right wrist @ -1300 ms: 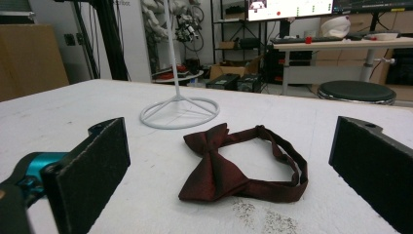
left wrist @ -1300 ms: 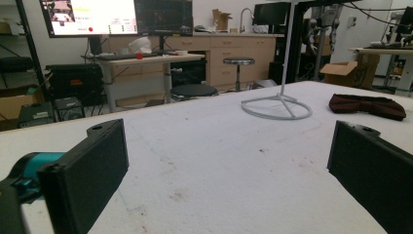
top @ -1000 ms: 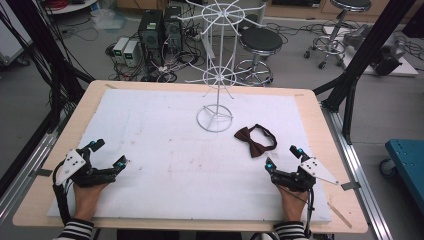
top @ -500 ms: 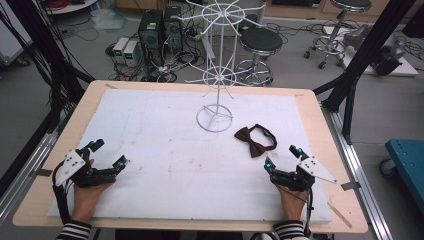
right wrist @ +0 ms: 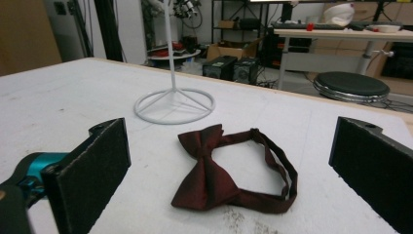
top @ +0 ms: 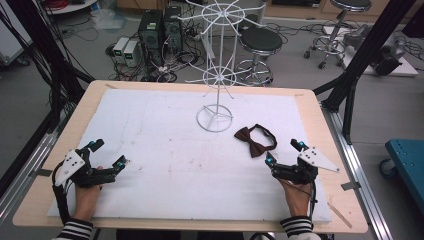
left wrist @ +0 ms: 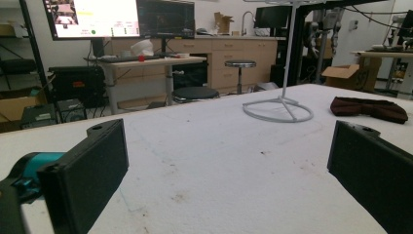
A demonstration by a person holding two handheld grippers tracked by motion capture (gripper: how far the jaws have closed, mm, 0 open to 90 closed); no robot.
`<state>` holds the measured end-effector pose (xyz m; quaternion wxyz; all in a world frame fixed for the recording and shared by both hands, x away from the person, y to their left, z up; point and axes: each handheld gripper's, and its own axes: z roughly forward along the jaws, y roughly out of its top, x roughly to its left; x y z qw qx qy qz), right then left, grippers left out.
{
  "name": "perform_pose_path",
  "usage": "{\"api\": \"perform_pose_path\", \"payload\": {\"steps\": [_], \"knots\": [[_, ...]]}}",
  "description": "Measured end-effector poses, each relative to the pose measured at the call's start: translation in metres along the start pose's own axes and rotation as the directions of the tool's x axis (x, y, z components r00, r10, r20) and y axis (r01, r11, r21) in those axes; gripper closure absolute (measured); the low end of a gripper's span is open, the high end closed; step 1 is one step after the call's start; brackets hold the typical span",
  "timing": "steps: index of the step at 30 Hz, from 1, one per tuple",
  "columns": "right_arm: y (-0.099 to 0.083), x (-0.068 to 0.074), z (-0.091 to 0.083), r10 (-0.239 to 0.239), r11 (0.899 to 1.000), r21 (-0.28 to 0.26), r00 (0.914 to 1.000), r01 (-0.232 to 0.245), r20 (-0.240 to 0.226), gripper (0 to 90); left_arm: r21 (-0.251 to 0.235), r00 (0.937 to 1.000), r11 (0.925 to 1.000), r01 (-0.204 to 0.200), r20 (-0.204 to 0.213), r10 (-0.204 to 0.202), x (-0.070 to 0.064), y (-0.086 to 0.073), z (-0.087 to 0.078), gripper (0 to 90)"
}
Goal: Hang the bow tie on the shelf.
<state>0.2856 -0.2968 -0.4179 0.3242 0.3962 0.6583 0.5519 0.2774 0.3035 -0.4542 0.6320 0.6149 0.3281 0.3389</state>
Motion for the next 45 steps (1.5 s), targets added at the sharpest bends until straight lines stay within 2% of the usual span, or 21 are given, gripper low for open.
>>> {"api": "perform_pose_path", "payload": {"steps": [4, 8, 10, 13, 16, 19, 23, 27, 28, 30, 32, 34, 39, 42, 43, 44, 45], "knots": [[0.013, -0.001, 0.005, -0.038, 0.999, 0.038, 0.9991, 0.039, -0.020, 0.6, 0.001, 1.0000, 1.0000, 0.000, -0.001, 0.000, 0.000, 0.000, 0.000, 1.7], [0.024, -0.002, 0.014, -0.062, 0.992, 0.110, 0.9966, 0.068, -0.053, 0.6, -0.001, 1.0000, 1.0000, 0.000, 0.000, 0.000, 0.000, 0.000, 0.000, 1.7], [0.029, -0.003, 0.020, -0.070, 0.986, 0.144, 0.9945, 0.081, -0.078, 0.6, -0.001, 1.0000, 1.0000, 0.000, 0.000, 0.000, 0.000, 0.000, 0.000, 1.7], [0.035, -0.005, 0.029, -0.046, 0.979, 0.193, 0.9927, 0.067, -0.111, 0.6, -0.001, 1.0000, 1.0000, 0.001, 0.000, -0.001, 0.000, 0.000, 0.000, 1.7], [0.040, -0.005, 0.040, -0.032, 0.965, 0.255, 0.9908, 0.065, -0.131, 0.6, -0.001, 1.0000, 1.0000, 0.001, 0.001, -0.001, 0.000, 0.000, 0.000, 1.7], [0.045, -0.005, 0.049, -0.042, 0.952, 0.294, 0.9887, 0.083, -0.144, 0.6, -0.002, 1.0000, 1.0000, 0.001, -0.001, -0.001, 0.000, 0.000, 0.000, 1.7], [0.051, -0.006, 0.062, -0.043, 0.931, 0.352, 0.9856, 0.099, -0.163, 0.6, -0.003, 1.0000, 1.0000, 0.004, -0.002, -0.004, 0.000, 0.000, 0.000, 1.7], [0.056, -0.007, 0.075, -0.053, 0.897, 0.422, 0.9816, 0.127, -0.183, 0.6, -0.003, 1.0000, 1.0000, 0.003, -0.002, -0.003, 0.000, 0.000, 0.000, 1.7], [0.056, -0.007, 0.078, -0.049, 0.893, 0.430, 0.9795, 0.130, -0.196, 0.6, -0.003, 1.0000, 1.0000, 0.004, -0.001, -0.004, 0.000, 0.000, 0.000, 1.7], [0.058, -0.007, 0.083, -0.049, 0.878, 0.456, 0.9745, 0.146, -0.219, 0.6, -0.003, 1.0000, 1.0000, 0.004, -0.002, -0.004, 0.000, 0.000, 0.000, 1.7], [0.059, -0.006, 0.089, -0.063, 0.856, 0.489, 0.9712, 0.171, -0.230, 0.6, -0.002, 1.0000, 1.0000, 0.001, -0.001, -0.001, 0.000, 0.000, 0.000, 1.7], [0.060, -0.006, 0.094, -0.061, 0.844, 0.506, 0.9684, 0.179, -0.242, 0.6, -0.002, 1.0000, 1.0000, 0.001, -0.001, -0.001, 0.000, 0.000, 0.000, 1.7], [0.061, -0.006, 0.105, -0.068, 0.799, 0.565, 0.9635, 0.208, -0.259, 0.6, -0.003, 1.0000, 1.0000, 0.003, -0.002, -0.003, 0.000, 0.000, 0.000, 1.7], [0.062, -0.006, 0.110, -0.073, 0.781, 0.585, 0.9625, 0.218, -0.261, 0.7, -0.003, 1.0000, 1.0000, 0.003, -0.002, -0.003, 0.000, 0.000, 0.000, 1.7], [0.061, -0.006, 0.112, -0.068, 0.781, 0.587, 0.9624, 0.215, -0.263, 0.7, -0.003, 1.0000, 1.0000, 0.004, -0.002, -0.004, 0.000, 0.000, 0.000, 1.7], [0.060, -0.007, 0.114, -0.064, 0.775, 0.595, 0.9630, 0.213, -0.262, 0.7, -0.003, 1.0000, 1.0000, 0.002, -0.001, -0.002, 0.000, 0.000, 0.000, 1.7], [0.059, -0.007, 0.116, -0.064, 0.761, 0.611, 0.9627, 0.218, -0.263, 0.7, -0.003, 1.0000, 1.0000, 0.003, -0.002, -0.003, 0.000, 0.000, 0.000, 1.7]]}}
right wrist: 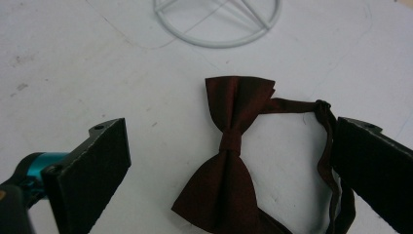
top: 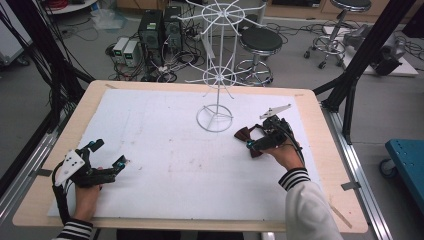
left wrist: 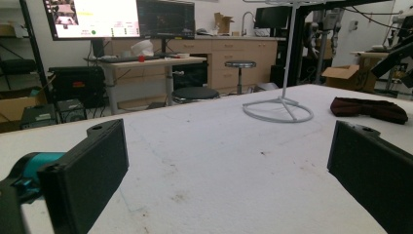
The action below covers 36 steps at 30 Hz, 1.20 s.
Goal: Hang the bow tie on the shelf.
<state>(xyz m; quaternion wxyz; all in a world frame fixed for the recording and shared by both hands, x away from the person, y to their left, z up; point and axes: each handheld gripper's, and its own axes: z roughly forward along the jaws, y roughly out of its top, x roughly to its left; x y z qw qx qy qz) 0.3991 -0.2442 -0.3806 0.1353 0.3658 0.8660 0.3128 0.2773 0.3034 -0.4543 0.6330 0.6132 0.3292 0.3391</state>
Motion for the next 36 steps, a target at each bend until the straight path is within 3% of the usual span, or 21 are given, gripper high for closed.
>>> {"api": "perform_pose_path", "payload": {"steps": [9, 18, 21, 36], "knots": [[0.007, -0.004, 0.014, 0.006, 0.996, 0.090, 0.9990, -0.002, -0.045, 5.2, 0.001, 1.0000, 1.0000, 0.001, 0.000, -0.001, 0.000, 0.000, 0.000, 1.7], [0.009, -0.005, 0.027, 0.001, 0.990, 0.138, 0.9994, 0.004, -0.035, 6.4, 0.001, 1.0000, 1.0000, 0.002, 0.001, -0.002, 0.000, 0.000, 0.000, 1.7], [0.009, -0.005, 0.030, 0.009, 0.988, 0.158, 0.9986, 0.000, -0.052, 19.4, 0.002, 1.0000, 1.0000, -0.001, 0.001, 0.001, 0.000, 0.000, 0.000, 1.7], [0.008, -0.007, 0.041, 0.032, 0.975, 0.220, 0.9992, -0.026, -0.024, 41.8, 0.001, 1.0000, 1.0000, -0.002, 0.002, 0.002, 0.000, 0.000, 0.000, 1.7]]}}
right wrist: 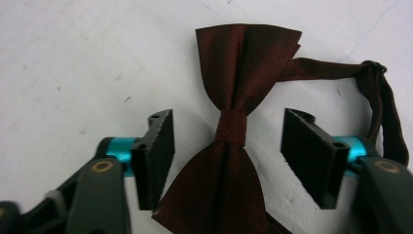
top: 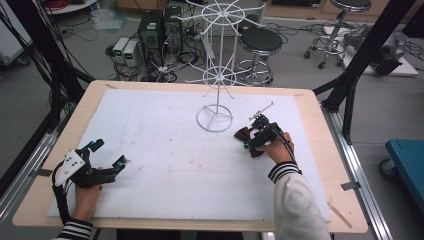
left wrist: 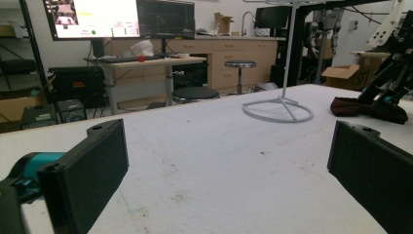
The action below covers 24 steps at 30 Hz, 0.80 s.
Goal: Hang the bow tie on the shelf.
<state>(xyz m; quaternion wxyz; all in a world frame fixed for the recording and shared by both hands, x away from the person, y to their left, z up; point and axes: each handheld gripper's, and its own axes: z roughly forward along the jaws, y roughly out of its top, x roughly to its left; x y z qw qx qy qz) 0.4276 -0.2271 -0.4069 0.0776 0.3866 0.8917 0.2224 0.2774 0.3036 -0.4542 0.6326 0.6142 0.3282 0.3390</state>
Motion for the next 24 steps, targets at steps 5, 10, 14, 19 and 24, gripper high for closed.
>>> {"api": "perform_pose_path", "payload": {"steps": [5, 10, 14, 19, 24], "knots": [[0.0004, -0.0008, 0.0034, -0.007, 1.000, 0.016, 0.9998, 0.007, 0.017, 46.7, 0.000, 1.0000, 1.0000, 0.002, -0.001, -0.002, -0.0001, -0.0001, 0.0000, 1.7], [0.0006, -0.0036, 0.0087, 0.012, 1.000, 0.029, 0.9999, -0.012, -0.004, 57.3, 0.000, 1.0000, 1.0000, 0.002, -0.001, -0.002, 0.0000, 0.0000, -0.0001, 1.7], [0.0020, -0.0021, 0.0091, 0.014, 0.999, 0.042, 0.9999, -0.015, 0.003, 72.8, 0.000, 1.0000, 1.0000, 0.002, -0.001, -0.002, 0.0000, -0.0001, 0.0000, 1.7], [0.0026, -0.0005, 0.0085, 0.002, 0.999, 0.050, 1.0000, -0.002, 0.004, 76.7, 0.000, 1.0000, 1.0000, 0.002, 0.000, -0.002, -0.0001, 0.0000, 0.0000, 1.7], [0.0020, -0.0013, 0.0063, 0.019, 0.999, 0.029, 0.9998, -0.018, -0.010, 77.0, 0.000, 1.0000, 1.0000, 0.002, -0.001, -0.002, 0.0000, -0.0001, -0.0001, 1.7]]}}
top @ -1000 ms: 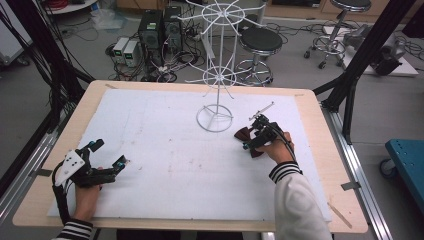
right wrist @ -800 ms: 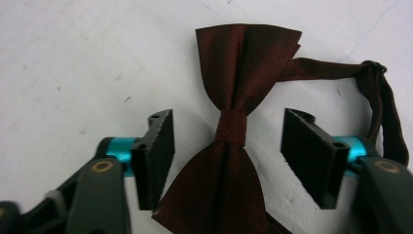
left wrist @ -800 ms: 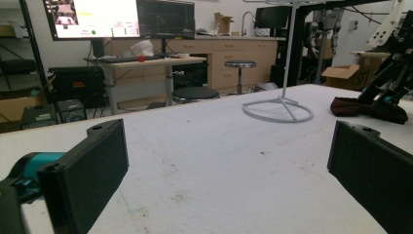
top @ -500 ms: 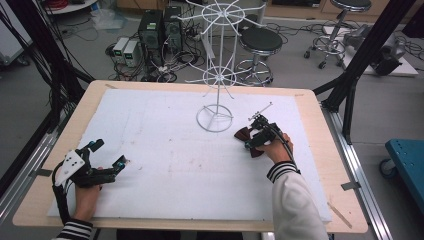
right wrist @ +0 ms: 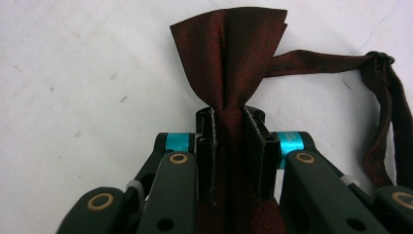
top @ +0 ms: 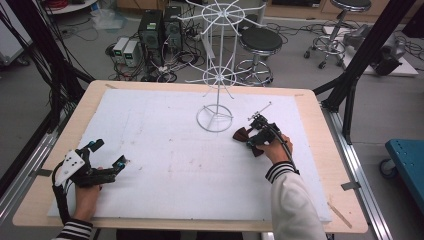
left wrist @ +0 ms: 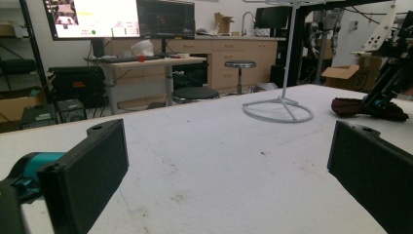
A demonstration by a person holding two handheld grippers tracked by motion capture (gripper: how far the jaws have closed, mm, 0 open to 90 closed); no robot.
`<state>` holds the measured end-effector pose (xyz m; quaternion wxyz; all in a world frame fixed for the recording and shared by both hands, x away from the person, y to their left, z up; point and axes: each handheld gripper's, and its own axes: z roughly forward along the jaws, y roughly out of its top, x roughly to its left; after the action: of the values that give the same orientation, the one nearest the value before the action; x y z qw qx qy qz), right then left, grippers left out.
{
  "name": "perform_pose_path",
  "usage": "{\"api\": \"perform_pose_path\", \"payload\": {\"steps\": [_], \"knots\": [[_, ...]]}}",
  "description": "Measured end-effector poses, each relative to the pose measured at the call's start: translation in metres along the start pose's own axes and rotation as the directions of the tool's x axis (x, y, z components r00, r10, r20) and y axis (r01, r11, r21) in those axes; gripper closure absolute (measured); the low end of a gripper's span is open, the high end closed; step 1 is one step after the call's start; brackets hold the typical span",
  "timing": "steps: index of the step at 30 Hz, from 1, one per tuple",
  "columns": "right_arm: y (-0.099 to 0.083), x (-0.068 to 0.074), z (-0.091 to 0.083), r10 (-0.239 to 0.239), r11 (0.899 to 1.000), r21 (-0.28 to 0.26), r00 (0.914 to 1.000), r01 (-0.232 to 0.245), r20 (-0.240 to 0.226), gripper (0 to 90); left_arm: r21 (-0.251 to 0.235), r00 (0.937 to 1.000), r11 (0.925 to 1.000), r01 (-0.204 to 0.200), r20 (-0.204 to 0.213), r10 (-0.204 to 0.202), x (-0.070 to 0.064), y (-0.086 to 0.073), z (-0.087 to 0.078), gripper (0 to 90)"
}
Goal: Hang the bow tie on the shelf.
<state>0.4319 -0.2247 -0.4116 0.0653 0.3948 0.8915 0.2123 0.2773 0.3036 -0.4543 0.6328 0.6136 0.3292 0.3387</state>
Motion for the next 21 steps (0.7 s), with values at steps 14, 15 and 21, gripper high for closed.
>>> {"api": "perform_pose_path", "payload": {"steps": [14, 15, 21], "knots": [[-0.007, -0.001, -0.025, 0.034, 0.991, -0.129, 0.9987, -0.038, -0.037, 77.1, -0.001, 1.0000, 1.0000, -0.002, 0.002, 0.002, 0.000, 0.000, 0.000, 1.7], [-0.008, -0.001, -0.027, 0.037, 0.988, -0.146, 0.9986, -0.042, -0.039, 77.1, -0.001, 1.0000, 1.0000, -0.002, 0.002, 0.002, 0.000, 0.000, 0.000, 1.7], [-0.013, -0.004, -0.043, 0.060, 0.972, -0.226, 0.9970, -0.069, -0.049, 77.2, -0.001, 1.0000, 1.0000, -0.002, 0.002, 0.002, 0.000, 0.000, 0.000, 1.7]]}}
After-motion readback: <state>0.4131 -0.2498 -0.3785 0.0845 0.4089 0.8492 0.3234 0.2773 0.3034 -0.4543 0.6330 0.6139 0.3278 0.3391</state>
